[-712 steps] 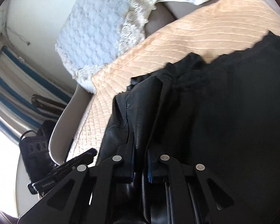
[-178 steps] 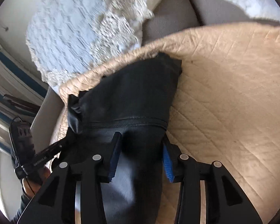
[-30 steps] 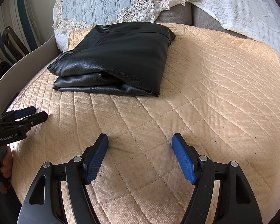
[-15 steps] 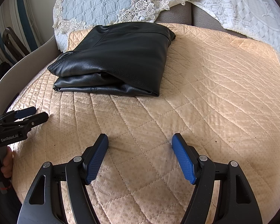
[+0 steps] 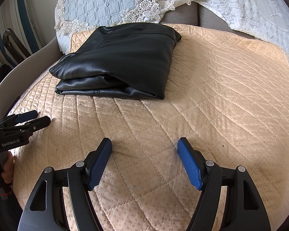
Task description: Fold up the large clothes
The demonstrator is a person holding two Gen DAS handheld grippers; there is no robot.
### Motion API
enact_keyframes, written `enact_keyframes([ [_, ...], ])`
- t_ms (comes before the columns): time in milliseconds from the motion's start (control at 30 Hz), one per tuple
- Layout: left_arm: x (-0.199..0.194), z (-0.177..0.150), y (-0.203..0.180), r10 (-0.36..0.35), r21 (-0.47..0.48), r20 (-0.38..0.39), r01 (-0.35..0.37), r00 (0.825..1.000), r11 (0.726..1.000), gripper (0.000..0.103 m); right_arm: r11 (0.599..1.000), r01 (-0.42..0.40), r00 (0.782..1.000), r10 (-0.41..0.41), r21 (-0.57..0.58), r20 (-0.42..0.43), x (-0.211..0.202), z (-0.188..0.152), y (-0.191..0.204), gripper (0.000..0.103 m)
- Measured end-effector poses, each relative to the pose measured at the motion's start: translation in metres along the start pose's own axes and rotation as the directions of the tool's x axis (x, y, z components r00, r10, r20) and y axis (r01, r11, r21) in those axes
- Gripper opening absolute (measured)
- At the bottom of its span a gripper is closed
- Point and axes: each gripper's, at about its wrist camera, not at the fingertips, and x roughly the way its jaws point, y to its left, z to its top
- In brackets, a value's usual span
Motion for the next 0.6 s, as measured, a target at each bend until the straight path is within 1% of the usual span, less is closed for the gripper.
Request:
enact_keyframes([
  [600, 0.0008, 0.0004, 0.0007, -0.002, 0.003, -0.002, 0.002, 1.0, 1.0, 0.077, 1.0, -0.001, 1.0, 0.001, 0.001, 0.001, 0.0003, 0.0001, 0.001, 0.071],
])
